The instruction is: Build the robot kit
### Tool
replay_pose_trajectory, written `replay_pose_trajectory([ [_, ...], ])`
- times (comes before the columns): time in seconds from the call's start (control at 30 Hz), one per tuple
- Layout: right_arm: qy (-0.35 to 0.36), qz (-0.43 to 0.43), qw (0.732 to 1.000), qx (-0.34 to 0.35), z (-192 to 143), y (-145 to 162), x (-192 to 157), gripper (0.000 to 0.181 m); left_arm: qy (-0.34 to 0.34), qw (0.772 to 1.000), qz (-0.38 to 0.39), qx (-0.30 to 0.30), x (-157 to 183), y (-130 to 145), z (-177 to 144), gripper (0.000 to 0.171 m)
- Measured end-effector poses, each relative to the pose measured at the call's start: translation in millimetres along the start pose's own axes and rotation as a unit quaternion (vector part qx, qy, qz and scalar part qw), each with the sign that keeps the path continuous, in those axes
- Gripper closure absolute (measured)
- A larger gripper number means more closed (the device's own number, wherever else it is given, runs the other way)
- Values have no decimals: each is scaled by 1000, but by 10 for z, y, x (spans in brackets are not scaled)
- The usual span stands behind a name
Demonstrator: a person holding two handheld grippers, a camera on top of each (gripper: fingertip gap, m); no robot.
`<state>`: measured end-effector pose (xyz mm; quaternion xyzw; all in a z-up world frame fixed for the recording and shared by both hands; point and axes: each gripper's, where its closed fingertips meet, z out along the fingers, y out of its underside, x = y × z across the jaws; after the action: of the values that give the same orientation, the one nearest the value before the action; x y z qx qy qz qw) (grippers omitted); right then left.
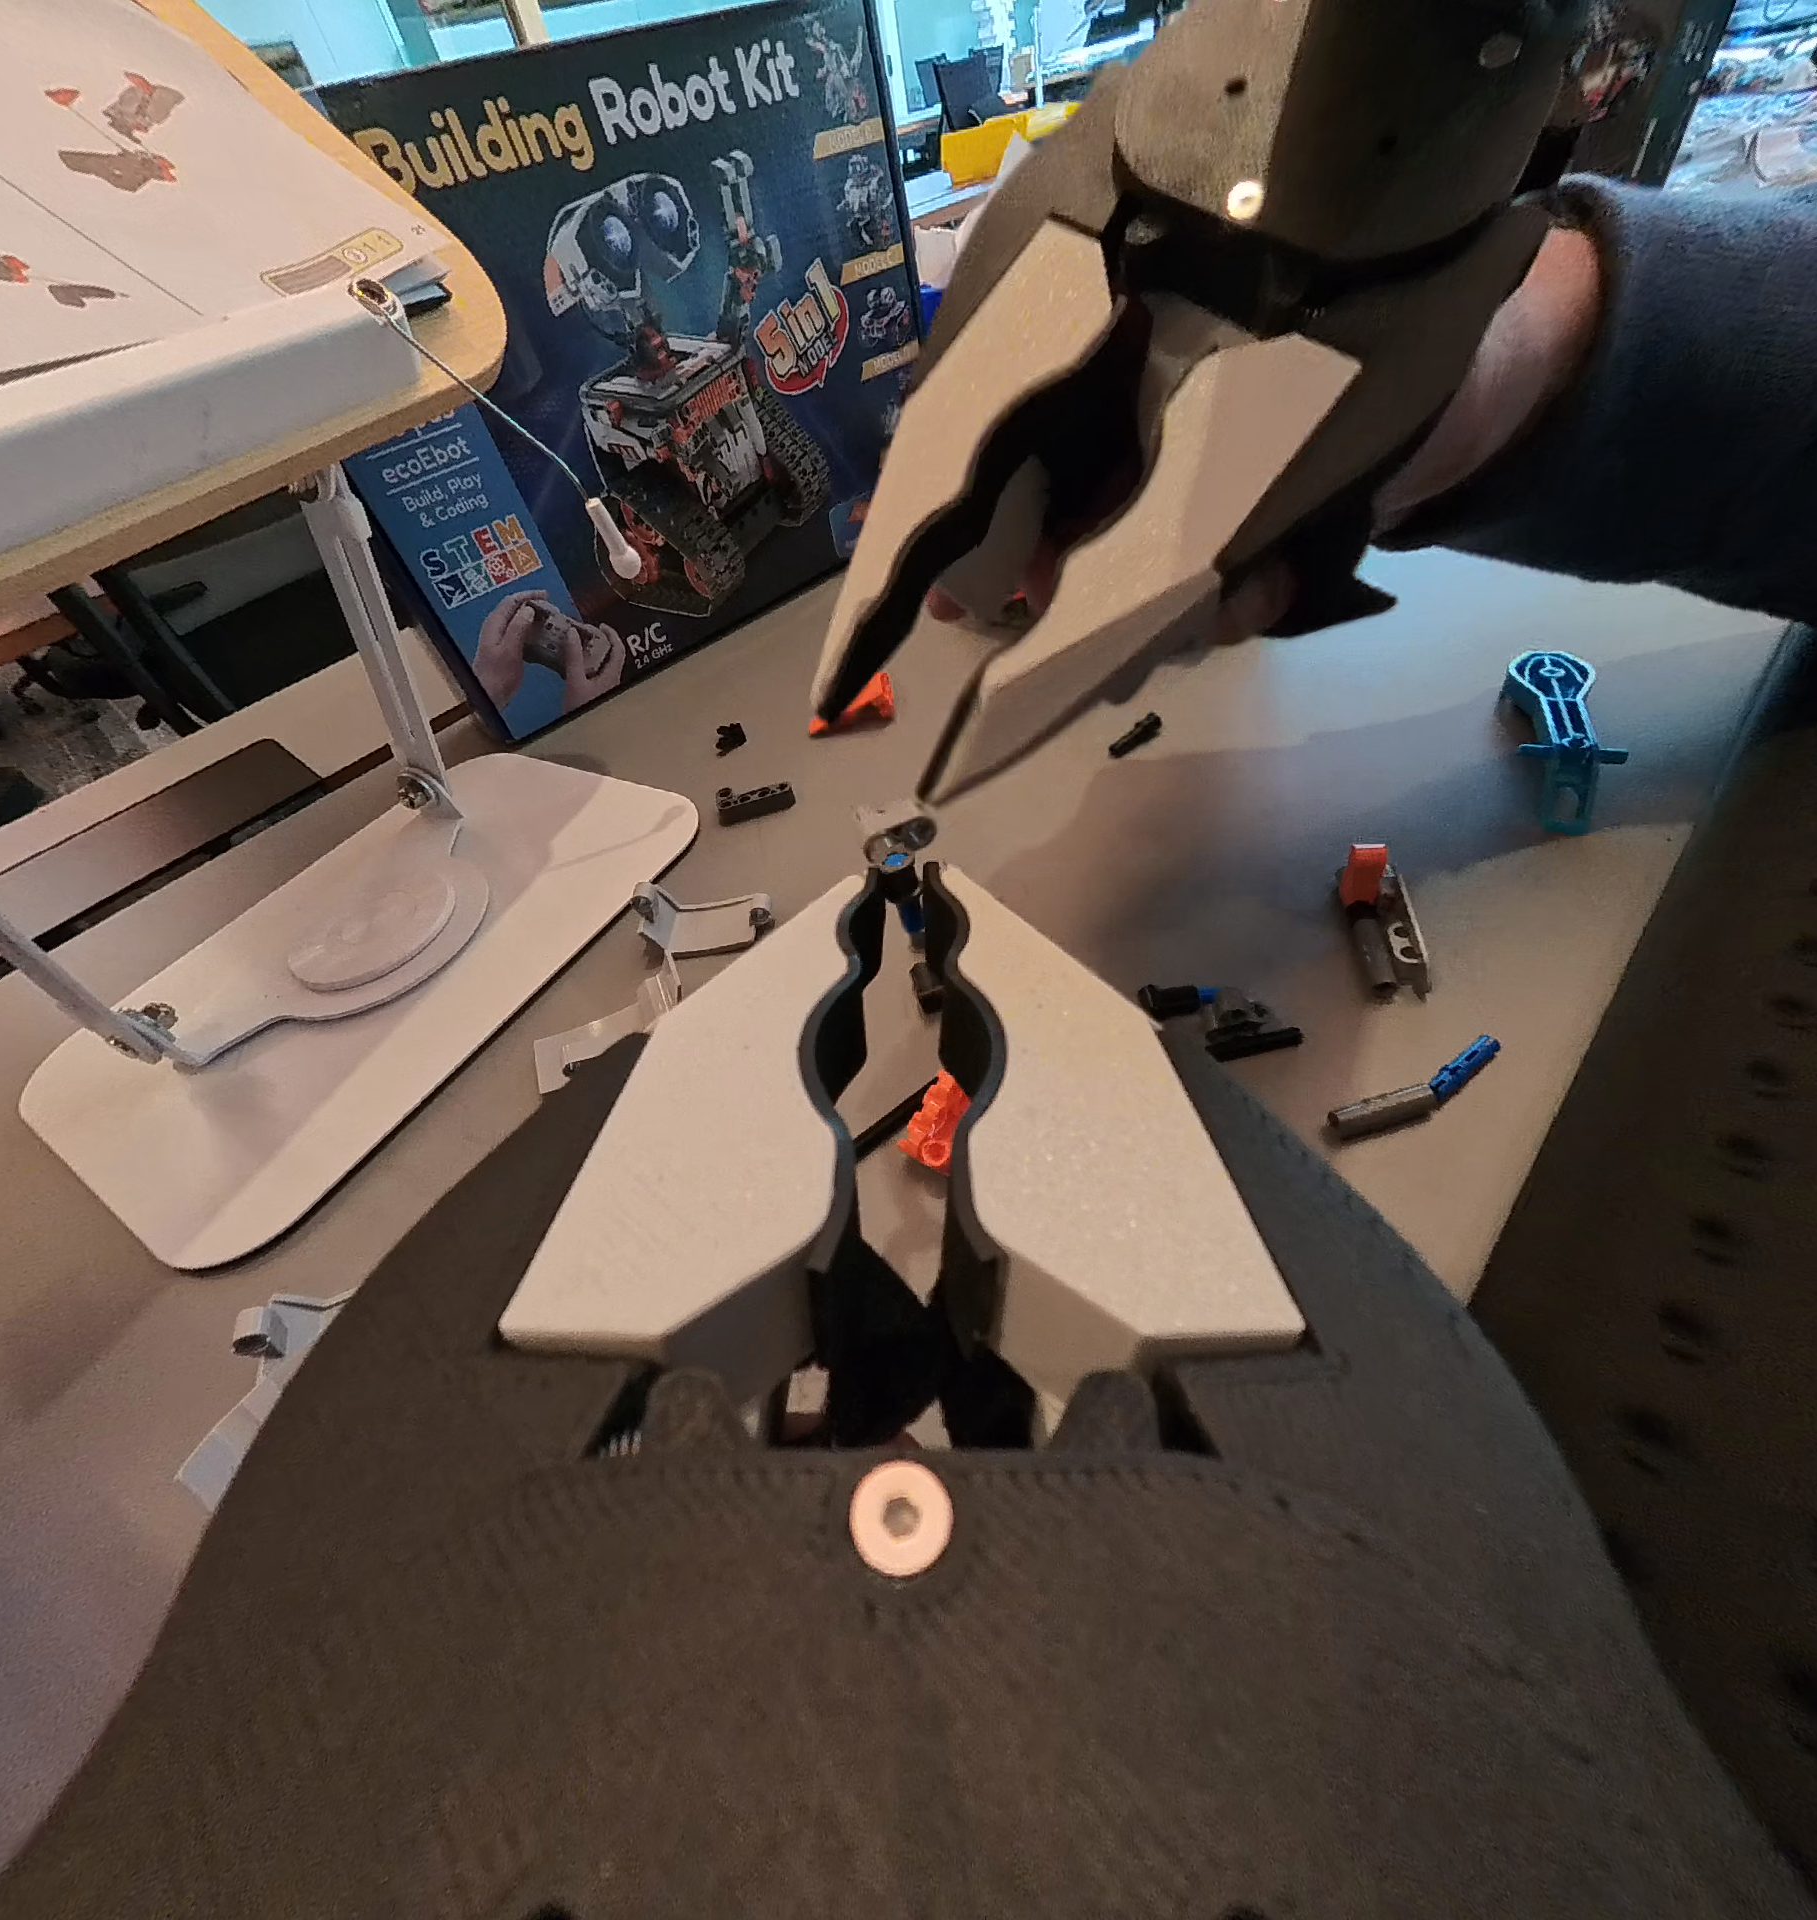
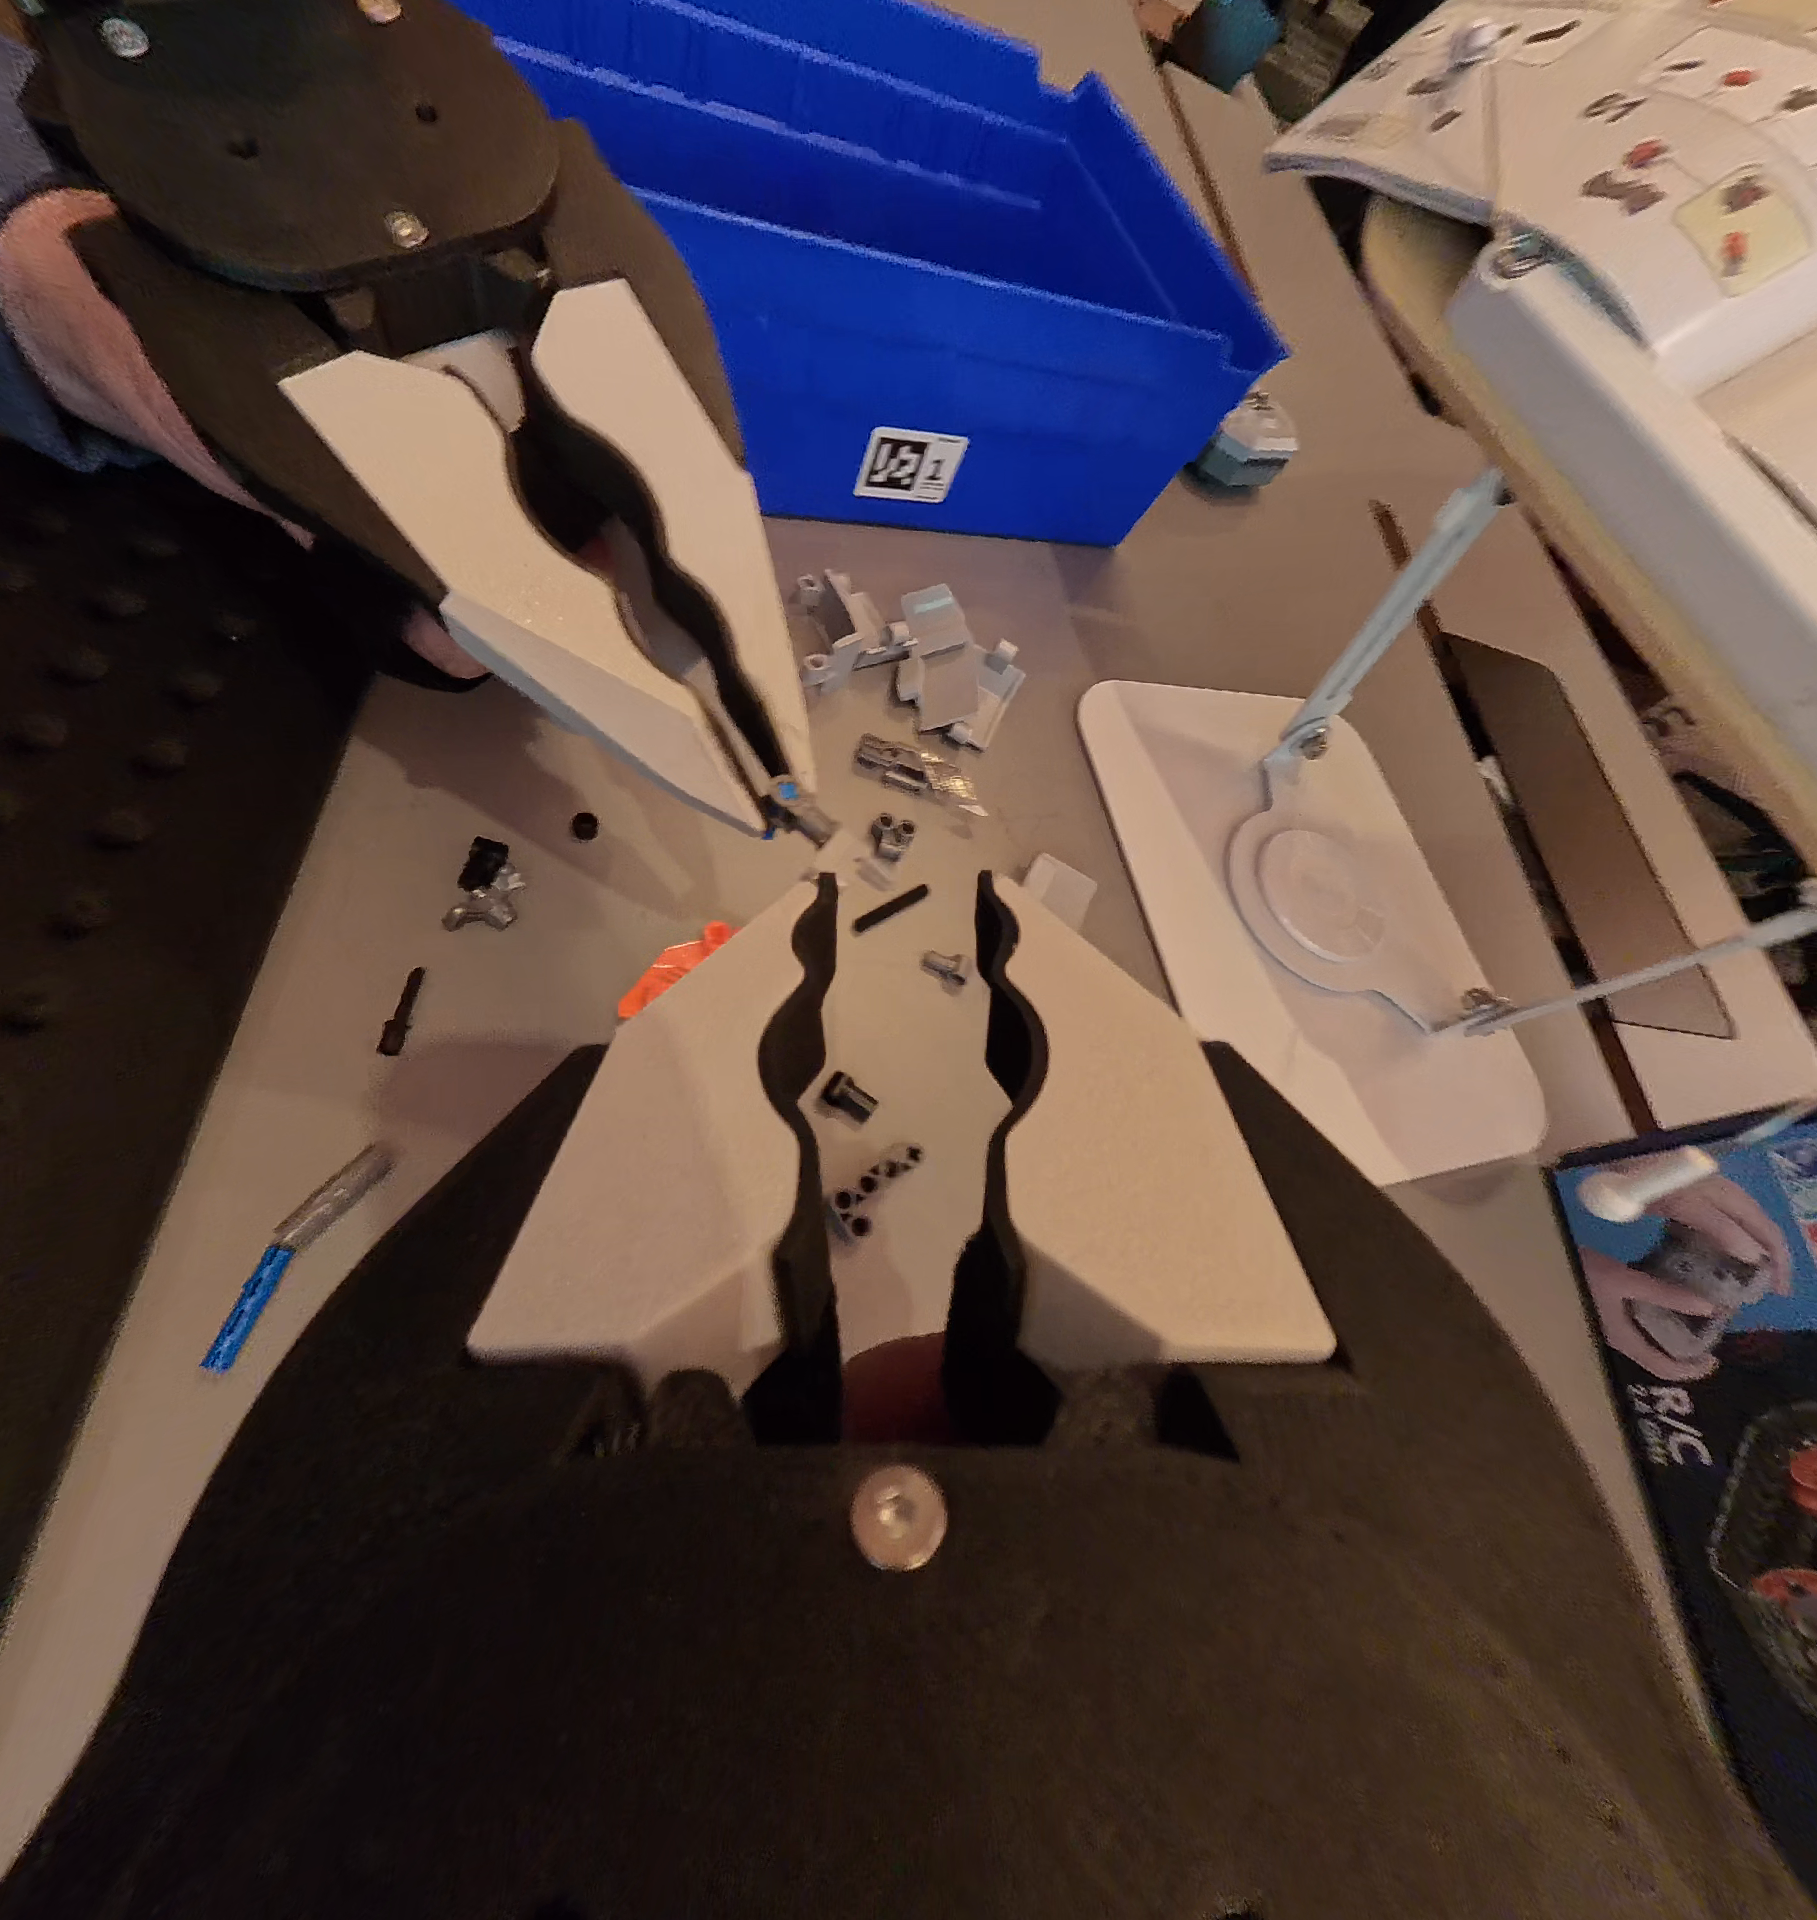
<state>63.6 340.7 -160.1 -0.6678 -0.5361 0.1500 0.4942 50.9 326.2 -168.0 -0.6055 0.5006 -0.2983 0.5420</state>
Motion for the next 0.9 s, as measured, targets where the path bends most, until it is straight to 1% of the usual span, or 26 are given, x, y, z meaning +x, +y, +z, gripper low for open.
replay_pose_trajectory([
  [0.2, 38, 19, 999, 27, -248, -102, 260, 158, -3, 1000, 6, -5, 2, 22, 16, 165],
  [0.47, 79, 11, 996, 26, -482, -102, 440, 158, -8, 1000, 13, -10, -1, 39, 36, 165],
  [0.73, 99, 20, 995, 10, -623, 68, 554, 158, -11, 1000, 18, -10, -1, 35, 61, 166],
  [0.83, 122, 12, 992, -13, -729, 160, 653, 158, -10, 1000, 20, -10, 10, 29, 69, 166],
  [0.9, 116, 23, 992, -34, -799, 272, 666, 157, -7, 1000, 23, -11, 26, 30, 78, 166],
])
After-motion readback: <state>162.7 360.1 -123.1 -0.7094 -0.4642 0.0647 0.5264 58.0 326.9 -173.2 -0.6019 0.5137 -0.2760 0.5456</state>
